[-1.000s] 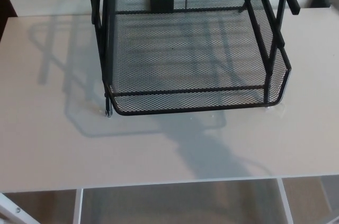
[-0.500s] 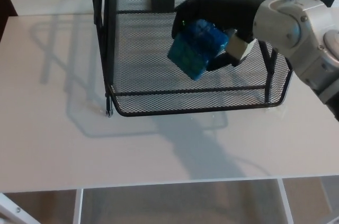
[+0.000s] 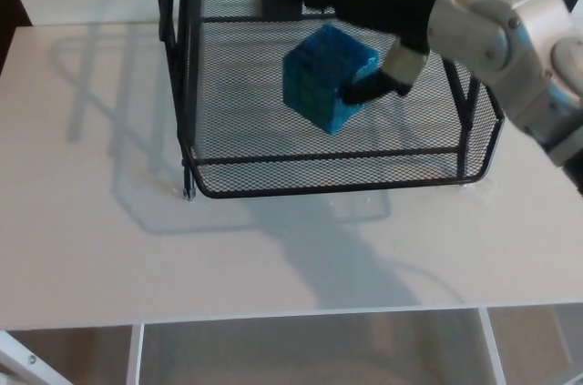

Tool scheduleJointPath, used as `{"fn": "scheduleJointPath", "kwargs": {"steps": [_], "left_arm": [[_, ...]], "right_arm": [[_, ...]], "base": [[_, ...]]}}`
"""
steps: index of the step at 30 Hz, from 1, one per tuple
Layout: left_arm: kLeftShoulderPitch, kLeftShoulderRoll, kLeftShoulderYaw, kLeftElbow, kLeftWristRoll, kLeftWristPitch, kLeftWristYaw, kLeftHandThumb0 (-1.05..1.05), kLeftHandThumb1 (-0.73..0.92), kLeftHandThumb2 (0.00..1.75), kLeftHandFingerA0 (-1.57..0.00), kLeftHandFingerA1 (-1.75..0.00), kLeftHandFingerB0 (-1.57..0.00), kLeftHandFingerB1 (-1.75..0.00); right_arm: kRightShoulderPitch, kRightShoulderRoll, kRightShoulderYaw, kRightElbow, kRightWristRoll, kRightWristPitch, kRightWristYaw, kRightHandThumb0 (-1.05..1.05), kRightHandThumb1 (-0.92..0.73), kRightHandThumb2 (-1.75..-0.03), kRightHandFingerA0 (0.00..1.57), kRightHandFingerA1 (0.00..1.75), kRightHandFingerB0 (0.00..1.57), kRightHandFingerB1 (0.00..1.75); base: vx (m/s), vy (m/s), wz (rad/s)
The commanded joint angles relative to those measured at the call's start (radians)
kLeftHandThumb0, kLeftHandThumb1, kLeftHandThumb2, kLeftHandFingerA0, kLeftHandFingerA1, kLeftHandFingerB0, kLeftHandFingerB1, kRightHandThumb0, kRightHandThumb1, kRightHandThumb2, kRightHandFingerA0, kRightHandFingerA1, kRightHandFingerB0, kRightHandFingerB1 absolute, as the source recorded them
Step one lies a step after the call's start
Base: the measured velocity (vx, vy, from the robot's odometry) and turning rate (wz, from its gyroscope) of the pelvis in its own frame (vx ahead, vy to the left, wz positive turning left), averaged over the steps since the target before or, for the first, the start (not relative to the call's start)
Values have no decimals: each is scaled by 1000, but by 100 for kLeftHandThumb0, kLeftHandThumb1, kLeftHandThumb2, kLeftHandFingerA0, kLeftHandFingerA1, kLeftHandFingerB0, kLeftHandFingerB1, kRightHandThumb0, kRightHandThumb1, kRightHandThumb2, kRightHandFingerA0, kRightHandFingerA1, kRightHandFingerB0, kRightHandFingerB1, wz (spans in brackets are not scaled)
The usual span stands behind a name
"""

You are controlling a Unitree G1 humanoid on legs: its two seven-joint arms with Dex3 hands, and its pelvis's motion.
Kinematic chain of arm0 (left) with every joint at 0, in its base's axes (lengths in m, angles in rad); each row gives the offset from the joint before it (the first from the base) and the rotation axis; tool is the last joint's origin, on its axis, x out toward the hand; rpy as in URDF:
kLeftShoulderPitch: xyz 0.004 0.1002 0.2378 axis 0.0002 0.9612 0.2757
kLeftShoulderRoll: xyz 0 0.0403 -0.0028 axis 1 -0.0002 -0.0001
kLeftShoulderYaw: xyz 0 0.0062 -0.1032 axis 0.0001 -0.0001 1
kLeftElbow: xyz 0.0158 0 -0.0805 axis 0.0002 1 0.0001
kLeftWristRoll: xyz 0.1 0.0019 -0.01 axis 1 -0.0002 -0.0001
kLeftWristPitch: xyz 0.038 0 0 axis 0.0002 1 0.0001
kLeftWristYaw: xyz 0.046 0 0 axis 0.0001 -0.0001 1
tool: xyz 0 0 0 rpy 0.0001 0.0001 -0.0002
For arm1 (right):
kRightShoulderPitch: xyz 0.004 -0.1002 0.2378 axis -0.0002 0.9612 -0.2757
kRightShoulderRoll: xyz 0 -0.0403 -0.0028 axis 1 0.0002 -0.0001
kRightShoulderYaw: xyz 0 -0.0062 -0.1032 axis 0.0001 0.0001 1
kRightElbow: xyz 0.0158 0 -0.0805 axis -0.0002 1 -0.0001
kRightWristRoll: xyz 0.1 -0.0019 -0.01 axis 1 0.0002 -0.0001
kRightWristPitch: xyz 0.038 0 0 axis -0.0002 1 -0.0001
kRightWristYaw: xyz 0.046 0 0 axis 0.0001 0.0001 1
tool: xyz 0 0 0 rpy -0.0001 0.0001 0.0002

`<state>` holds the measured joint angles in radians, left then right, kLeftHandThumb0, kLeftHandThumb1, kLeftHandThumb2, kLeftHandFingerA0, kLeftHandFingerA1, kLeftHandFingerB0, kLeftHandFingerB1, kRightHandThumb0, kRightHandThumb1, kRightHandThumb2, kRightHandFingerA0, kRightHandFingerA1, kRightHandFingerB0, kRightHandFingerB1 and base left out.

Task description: The robot walks towards a desk on which a file tray is kept in the middle and a cube is kept to its right. The robot lifts the cube using its right hand and places it on the file tray.

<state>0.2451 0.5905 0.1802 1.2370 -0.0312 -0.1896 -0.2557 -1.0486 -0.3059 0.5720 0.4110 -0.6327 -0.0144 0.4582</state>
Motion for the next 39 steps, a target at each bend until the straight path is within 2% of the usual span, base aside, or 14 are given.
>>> {"fn": "scheduleJointPath", "kwargs": {"steps": [1,10,11,12,17,24,27,28,29,30,35,36,37,39], "left_arm": [[28,13,-17,-22,27,-48,1,-105,86,74,-58,-95,-36,-81],[-3,-9,1,21,12,-6,15,-105,84,73,-56,-92,-35,-79],[7,-9,-8,15,22,-27,16,-104,65,127,-69,-92,-32,-73],[7,-8,-15,19,30,-33,20,-105,88,71,-60,-91,-39,-80],[14,-11,-18,15,32,-31,13,-101,86,73,-54,-93,-38,-79],[11,-13,-25,18,41,-22,25,-103,86,73,-55,-94,-42,-79],[12,-17,4,15,11,-22,25,-105,82,74,-63,-98,-40,-85],[11,-19,9,15,6,-16,27,-104,64,128,-72,-97,-39,-80],[8,-18,8,19,8,-14,28,-105,85,75,-64,-96,-38,-85],[8,-17,8,21,8,-16,27,-105,85,75,-64,-97,-39,-85],[5,-16,24,15,-8,-18,19,-105,85,77,-63,-97,-35,-86],[6,-10,27,14,-11,-24,13,-105,86,77,-61,-97,-33,-85],[5,-9,28,14,-11,-25,14,-105,86,81,-59,-92,-34,-82],[9,-10,24,-2,-9,-21,9,-105,86,78,-59,-97,-30,-85]], "right_arm": [[-57,-15,-28,-30,-1,8,79,-89,-39,-66,0,0,0,1],[-7,-175,-182,-255,121,0,227,-84,-51,-81,0,15,0,8],[25,-253,-250,-322,152,-12,242,-92,-54,-86,0,13,0,3],[62,-318,-336,-341,218,-55,235,-91,-53,-85,0,11,0,4],[278,-516,-767,-490,375,86,303,-72,-38,-68,0,15,6,0],[596,-490,-1329,-543,442,212,328,-75,-40,-73,0,5,0,21],[813,-442,-1617,-316,530,27,214,-69,-42,-80,0,23,5,44],[852,-435,-1642,-306,500,24,177,-83,-44,-86,0,23,7,46],[910,-420,-1670,-281,464,-5,105,-87,-53,-57,0,22,11,47],[944,-396,-1703,-246,478,-27,50,-85,-44,-85,0,20,11,50],[1017,-242,-1788,-250,399,60,-283,-97,-50,-63,0,48,16,47],[1025,-177,-1809,-99,501,-96,-453,-71,-58,-58,13,84,28,50],[1045,-149,-1802,32,518,-149,-600,-75,-53,-96,22,80,30,67],[1073,-162,-1777,312,587,-239,-749,-68,-55,-98,23,80,31,71]], "base": [[0,0,0],[1,-1,1],[0,0,0],[0,0,0],[0,0,0],[0,0,0],[0,0,0],[0,0,0],[0,0,0],[0,0,0],[0,0,0],[0,0,0],[0,0,0],[0,0,0]]}}
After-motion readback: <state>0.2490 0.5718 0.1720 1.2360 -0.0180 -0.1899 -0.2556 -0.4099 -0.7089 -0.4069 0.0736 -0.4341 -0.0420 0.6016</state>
